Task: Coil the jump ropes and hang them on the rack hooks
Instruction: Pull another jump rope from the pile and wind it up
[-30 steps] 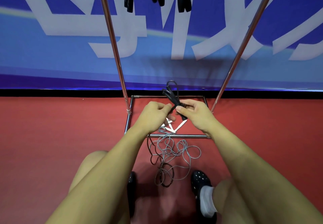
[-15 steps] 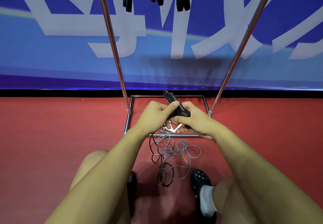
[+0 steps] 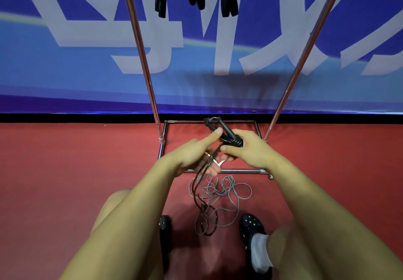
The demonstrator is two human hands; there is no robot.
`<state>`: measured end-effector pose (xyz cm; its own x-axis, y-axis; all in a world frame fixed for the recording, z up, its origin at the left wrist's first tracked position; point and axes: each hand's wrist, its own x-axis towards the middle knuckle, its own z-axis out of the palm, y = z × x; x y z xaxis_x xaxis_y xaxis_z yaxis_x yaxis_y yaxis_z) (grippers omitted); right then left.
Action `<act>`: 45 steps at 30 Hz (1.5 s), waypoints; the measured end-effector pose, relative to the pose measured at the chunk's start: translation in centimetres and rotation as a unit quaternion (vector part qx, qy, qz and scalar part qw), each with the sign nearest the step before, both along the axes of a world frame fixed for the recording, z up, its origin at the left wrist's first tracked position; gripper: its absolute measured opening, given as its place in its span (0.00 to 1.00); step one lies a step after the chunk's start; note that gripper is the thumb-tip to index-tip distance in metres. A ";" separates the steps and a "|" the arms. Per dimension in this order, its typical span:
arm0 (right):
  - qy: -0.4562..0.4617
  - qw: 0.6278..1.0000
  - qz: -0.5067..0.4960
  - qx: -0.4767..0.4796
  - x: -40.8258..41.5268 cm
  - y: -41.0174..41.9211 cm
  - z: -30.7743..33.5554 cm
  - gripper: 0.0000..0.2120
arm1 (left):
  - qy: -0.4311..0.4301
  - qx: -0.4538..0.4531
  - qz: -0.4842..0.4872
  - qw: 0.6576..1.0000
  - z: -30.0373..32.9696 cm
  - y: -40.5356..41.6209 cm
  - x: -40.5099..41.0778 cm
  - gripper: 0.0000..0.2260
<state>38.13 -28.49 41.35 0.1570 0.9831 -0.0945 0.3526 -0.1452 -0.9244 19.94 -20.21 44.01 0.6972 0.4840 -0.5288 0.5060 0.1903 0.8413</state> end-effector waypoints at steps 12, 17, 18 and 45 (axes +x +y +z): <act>0.136 0.985 -0.102 0.016 1.5 0.1 0.1 0.14 | -0.060 0.167 0.060 0.982 -0.6 0.0 0.2 0.17; 0.307 0.944 -0.105 -0.049 1.3 0.0 0.7 0.19 | -0.049 0.232 0.087 0.968 -0.9 0.2 0.2 0.12; 0.321 0.940 -0.105 -0.049 1.3 -0.1 0.8 0.17 | -0.045 0.235 0.087 0.967 -1.0 0.2 0.3 0.11; 0.141 0.984 -0.096 -0.051 -1.0 -0.1 0.7 0.11 | -0.039 0.319 0.080 0.944 0.3 -1.3 0.9 0.26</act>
